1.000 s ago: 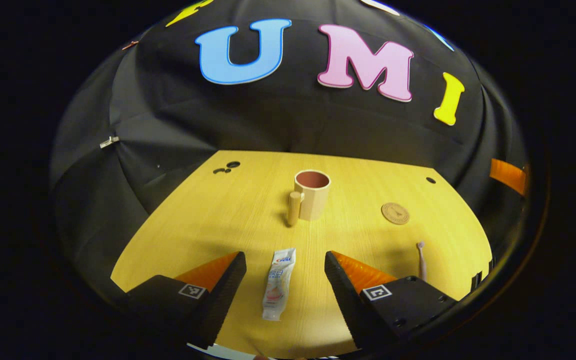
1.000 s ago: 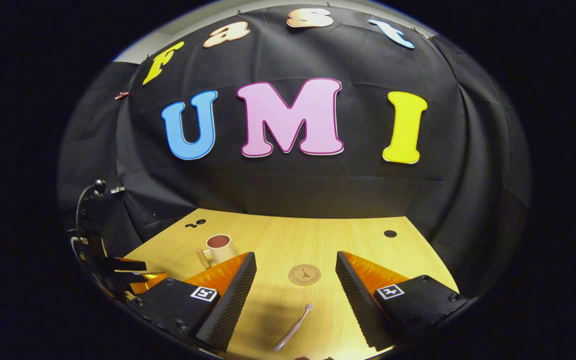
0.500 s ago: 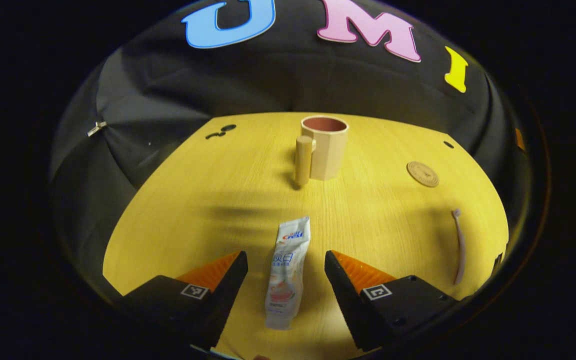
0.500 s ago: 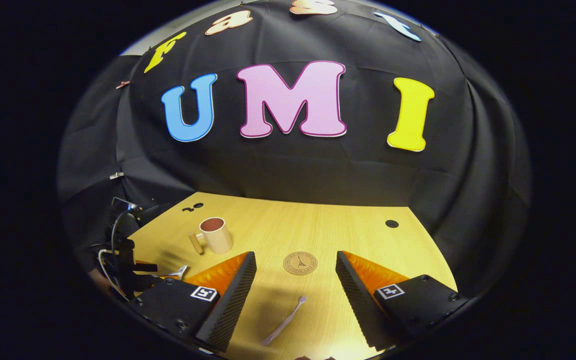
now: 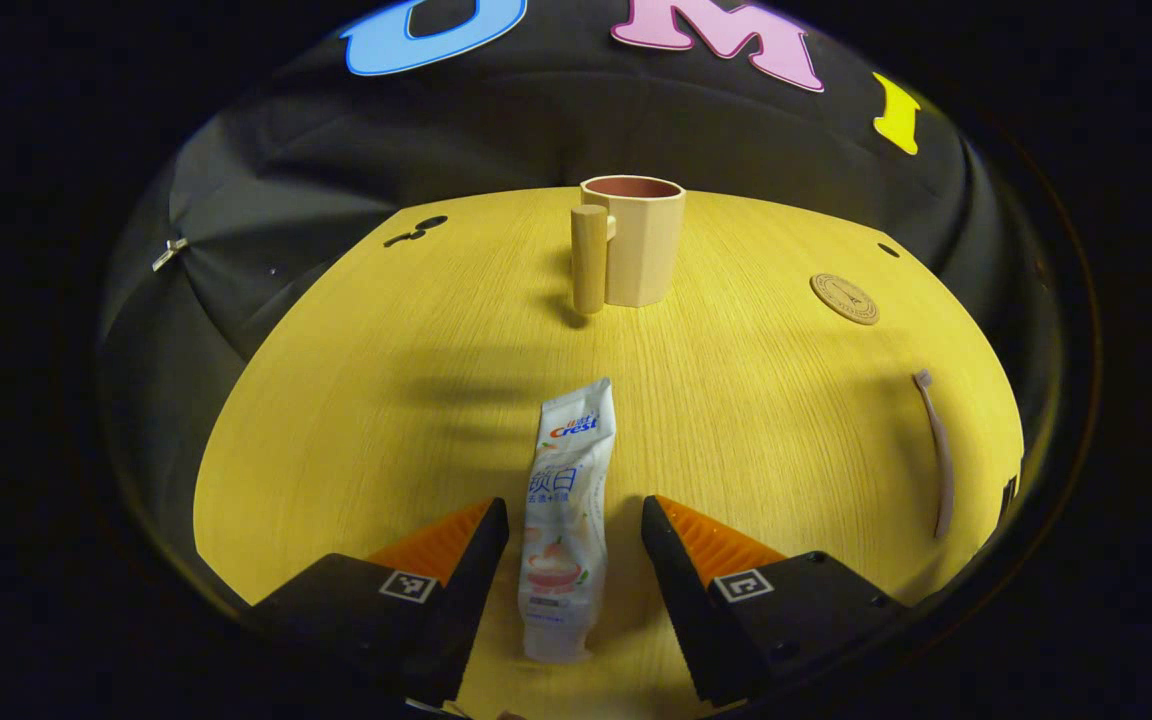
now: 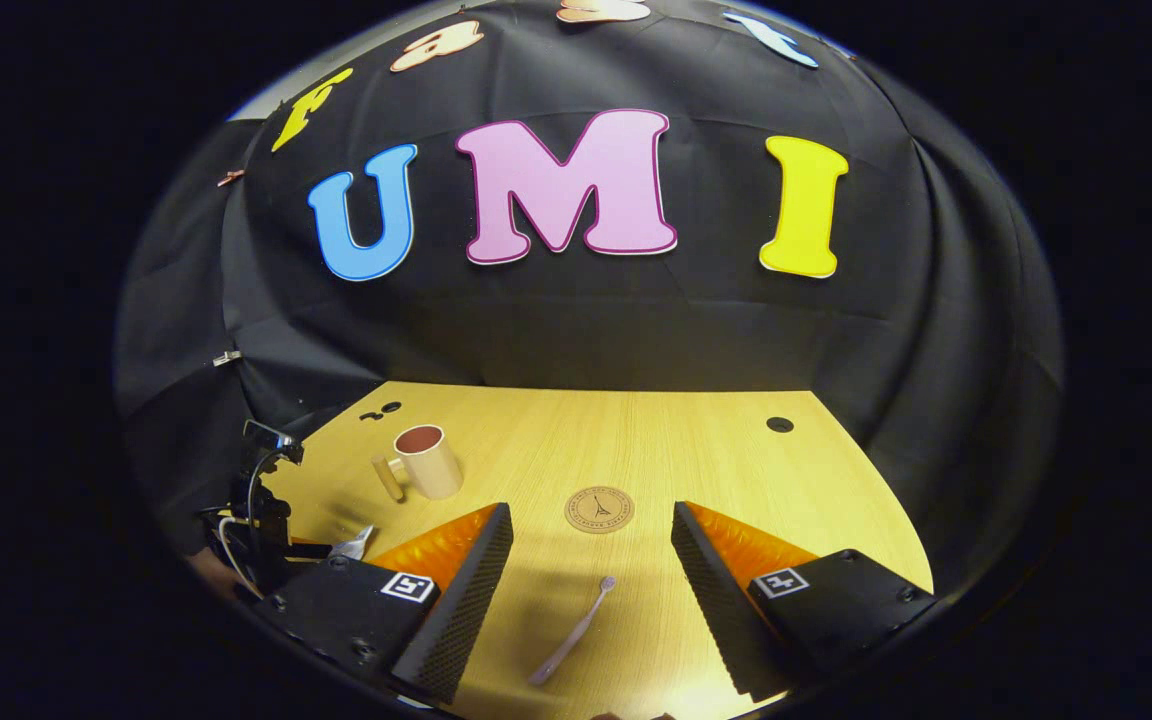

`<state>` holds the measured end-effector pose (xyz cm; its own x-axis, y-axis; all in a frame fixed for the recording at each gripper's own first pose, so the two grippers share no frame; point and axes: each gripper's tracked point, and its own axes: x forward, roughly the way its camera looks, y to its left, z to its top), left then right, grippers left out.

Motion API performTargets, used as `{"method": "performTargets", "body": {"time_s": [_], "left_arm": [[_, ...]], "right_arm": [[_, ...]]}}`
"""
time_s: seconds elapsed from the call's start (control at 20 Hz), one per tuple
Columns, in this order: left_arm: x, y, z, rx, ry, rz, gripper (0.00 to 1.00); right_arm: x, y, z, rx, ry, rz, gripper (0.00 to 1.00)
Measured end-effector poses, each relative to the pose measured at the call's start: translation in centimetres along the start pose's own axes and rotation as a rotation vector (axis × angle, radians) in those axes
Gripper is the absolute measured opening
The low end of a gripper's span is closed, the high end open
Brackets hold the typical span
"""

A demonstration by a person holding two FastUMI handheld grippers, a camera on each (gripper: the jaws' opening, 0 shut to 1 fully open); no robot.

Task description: Put the toothbrush and toothpaste on the desktop into the cup, then pick up the cup and place it on the coaster on the desktop.

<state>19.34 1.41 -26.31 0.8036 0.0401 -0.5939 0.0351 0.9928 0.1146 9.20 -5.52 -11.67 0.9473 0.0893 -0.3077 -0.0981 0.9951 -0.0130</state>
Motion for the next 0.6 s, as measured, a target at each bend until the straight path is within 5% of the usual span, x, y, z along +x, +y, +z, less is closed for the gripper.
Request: {"method": "performTargets", "body": {"time_s": [0.15, 0.4, 0.6], "left_arm": [[0.4, -0.4, 0.2, -0.021, 0.001, -0.011, 0.84], [0.5, -1.6, 0.2, 0.014, 0.021, 0.01, 0.48], [0.7, -2.3, 0.4, 0.113, 0.007, 0.051, 0.31]], "right_arm": [[-0.2, -0.1, -0.7, 0.006, 0.007, -0.004, 0.99], [-0.5, -0.6, -0.6, 0.016, -0.021, -0.021, 0.99], [-0.6, -0.8, -2.0, 0.033, 0.013, -0.031, 0.98]]}}
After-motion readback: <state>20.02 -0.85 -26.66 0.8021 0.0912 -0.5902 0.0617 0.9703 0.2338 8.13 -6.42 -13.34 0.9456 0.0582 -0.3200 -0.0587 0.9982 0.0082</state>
